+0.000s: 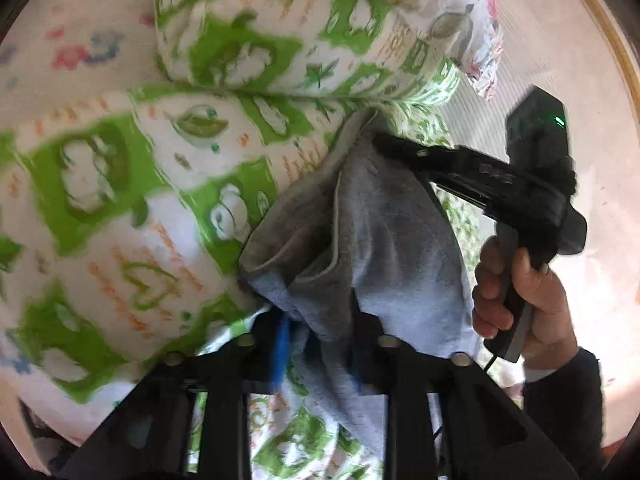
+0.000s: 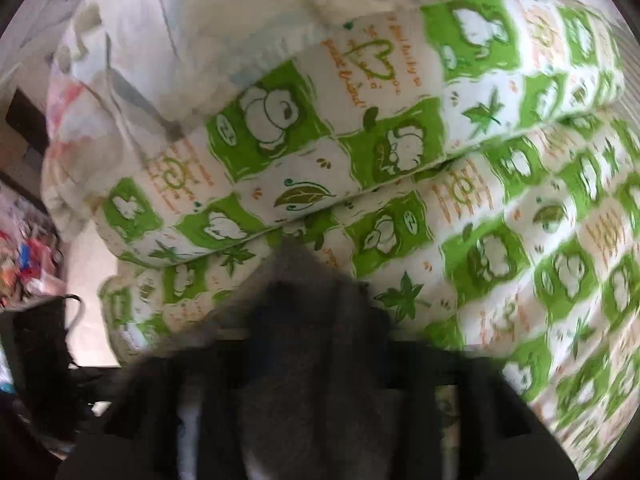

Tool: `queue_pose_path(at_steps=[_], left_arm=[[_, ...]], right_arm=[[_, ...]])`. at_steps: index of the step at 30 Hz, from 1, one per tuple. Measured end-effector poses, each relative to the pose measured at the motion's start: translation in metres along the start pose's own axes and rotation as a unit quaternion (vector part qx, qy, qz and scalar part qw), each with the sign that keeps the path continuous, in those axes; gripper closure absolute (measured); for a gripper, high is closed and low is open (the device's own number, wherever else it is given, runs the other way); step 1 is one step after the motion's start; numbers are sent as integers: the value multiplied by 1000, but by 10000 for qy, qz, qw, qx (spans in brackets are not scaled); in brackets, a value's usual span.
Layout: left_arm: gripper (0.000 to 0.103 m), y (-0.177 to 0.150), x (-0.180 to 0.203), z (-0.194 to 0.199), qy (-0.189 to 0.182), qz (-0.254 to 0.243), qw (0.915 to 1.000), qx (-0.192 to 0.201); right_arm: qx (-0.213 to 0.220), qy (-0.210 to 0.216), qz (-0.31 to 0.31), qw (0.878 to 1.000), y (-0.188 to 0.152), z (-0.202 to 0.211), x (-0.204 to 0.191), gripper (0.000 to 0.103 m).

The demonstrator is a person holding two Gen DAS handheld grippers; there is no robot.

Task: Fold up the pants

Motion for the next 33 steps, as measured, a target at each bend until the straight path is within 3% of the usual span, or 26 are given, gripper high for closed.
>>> queue_pose_path(at_steps=[4, 15, 25, 33], left_arm=[[91, -7, 23, 10, 54, -339, 9993, 164], [92, -51, 126, 35, -410, -1400, 9890, 233], [92, -113, 188, 9, -695, -2224, 9719, -328], [92, -167, 239, -12, -802, -2836, 9526, -752]], right_arm=[[351, 233, -59, 9991, -15, 32, -6, 91], [1257, 439, -569, 9895, -88, 151, 7, 92], [1602, 210, -1287, 9784, -188, 217, 42, 92], [1976, 130, -1748, 9645, -267, 256, 58, 92]])
Point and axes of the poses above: each gripper's, at about its wrist camera, not at the fingertips, and z roughly against the way its jaws point, x to its right, y to its top, the point moved 3 cm from there along -z, roughly the way its jaws point, and after that the axes turned 10 degrees about -x, right-handed, at the moved point
